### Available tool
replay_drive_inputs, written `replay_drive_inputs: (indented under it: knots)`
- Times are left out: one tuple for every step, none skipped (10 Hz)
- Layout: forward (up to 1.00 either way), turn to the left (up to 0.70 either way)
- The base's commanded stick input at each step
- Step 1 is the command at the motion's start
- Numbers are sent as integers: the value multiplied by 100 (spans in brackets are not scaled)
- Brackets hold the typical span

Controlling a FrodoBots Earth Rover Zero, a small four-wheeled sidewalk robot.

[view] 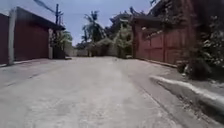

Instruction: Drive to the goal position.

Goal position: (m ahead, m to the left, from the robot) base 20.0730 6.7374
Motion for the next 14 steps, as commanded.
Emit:
replay_drive_inputs:
  knots:
    - [100,3]
    - [100,3]
    - [100,3]
    - [100,3]
    - [100,3]
    - [100,3]
    - [100,3]
    - [100,3]
    - [100,3]
    - [100,3]
    - [100,3]
    - [100,3]
    - [100,3]
    - [100,3]
